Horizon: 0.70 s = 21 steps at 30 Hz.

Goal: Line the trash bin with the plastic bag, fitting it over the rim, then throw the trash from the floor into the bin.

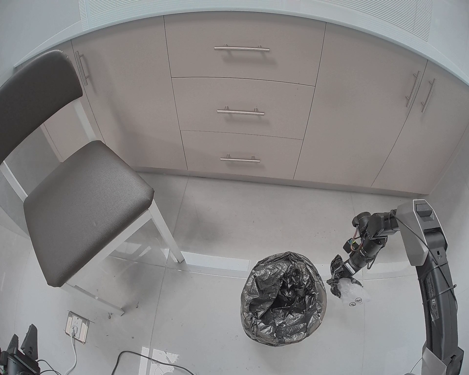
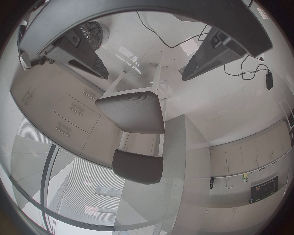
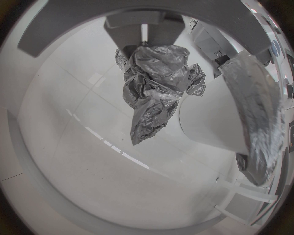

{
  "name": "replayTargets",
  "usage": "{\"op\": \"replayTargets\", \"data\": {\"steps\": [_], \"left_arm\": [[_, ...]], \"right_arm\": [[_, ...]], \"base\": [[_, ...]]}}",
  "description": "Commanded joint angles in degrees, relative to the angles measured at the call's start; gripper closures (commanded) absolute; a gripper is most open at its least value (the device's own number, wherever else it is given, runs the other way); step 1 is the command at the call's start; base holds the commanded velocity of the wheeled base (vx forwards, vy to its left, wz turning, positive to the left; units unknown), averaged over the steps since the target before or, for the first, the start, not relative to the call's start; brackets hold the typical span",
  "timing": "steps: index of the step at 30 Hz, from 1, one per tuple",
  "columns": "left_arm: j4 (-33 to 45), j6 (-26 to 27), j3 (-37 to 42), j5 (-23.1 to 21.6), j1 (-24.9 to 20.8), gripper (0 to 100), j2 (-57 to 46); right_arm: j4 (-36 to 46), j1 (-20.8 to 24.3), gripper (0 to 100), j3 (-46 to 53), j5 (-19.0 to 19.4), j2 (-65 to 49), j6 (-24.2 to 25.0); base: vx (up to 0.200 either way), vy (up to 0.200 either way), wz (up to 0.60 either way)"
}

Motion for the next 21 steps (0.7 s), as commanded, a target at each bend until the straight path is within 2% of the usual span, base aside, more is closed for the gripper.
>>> {"op": "replayTargets", "data": {"steps": [1,4,5,10,15,21], "left_arm": [[0.0,-0.1,0.0,0.0,0.0,0,0.1],[-0.1,-0.6,-0.1,0.0,0.0,0,0.1],[-0.1,-1.2,-0.1,0.0,0.0,0,0.1],[0.0,-1.2,-0.1,0.0,0.0,0,0.1],[-0.1,-1.3,-0.1,0.0,0.0,0,0.2],[-0.1,-1.8,-0.1,0.0,0.0,0,0.2]], "right_arm": [[4.0,-1.3,100,0.0,-0.1,-7.9,-0.1],[7.0,-1.5,100,0.0,0.0,-10.7,-0.1],[10.7,-1.4,100,0.0,0.1,-15.0,-0.1],[14.7,-0.5,100,0.0,0.1,-21.3,0.0],[20.6,3.3,100,0.0,0.1,-28.5,3.0],[31.1,10.6,100,0.0,0.0,-37.0,5.5]], "base": [[0.000,0.000,0.00],[0.000,0.000,0.00],[0.000,0.000,0.00],[0.000,0.000,0.00],[0.000,0.000,0.00],[0.000,0.000,0.00]]}}
